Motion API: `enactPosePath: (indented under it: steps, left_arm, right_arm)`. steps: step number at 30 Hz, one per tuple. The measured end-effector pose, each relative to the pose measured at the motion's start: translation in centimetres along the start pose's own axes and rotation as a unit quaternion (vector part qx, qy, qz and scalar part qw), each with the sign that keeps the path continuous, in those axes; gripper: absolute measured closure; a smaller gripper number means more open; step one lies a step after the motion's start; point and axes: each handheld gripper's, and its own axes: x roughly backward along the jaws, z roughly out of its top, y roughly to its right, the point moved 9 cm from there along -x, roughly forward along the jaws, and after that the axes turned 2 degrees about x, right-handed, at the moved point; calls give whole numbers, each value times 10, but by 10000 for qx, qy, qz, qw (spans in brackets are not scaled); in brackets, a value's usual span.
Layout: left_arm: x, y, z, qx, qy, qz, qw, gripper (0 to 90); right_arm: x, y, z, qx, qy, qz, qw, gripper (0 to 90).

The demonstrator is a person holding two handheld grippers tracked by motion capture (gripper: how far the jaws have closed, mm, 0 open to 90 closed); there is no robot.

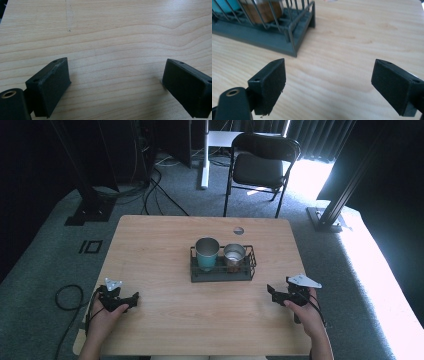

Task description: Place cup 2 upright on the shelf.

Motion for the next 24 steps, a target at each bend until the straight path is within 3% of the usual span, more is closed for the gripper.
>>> enactPosePath:
  steps: [8,24]
  left_arm:
    - [0,0,0,1,-1,0,10000,81]
    - [0,0,0,0,0,1,10000,81]
  right_arm:
    - [6,3,-21,-119,-243,-79,9996,120]
    - [13,16,-55,-265,-673,-570,9958,118]
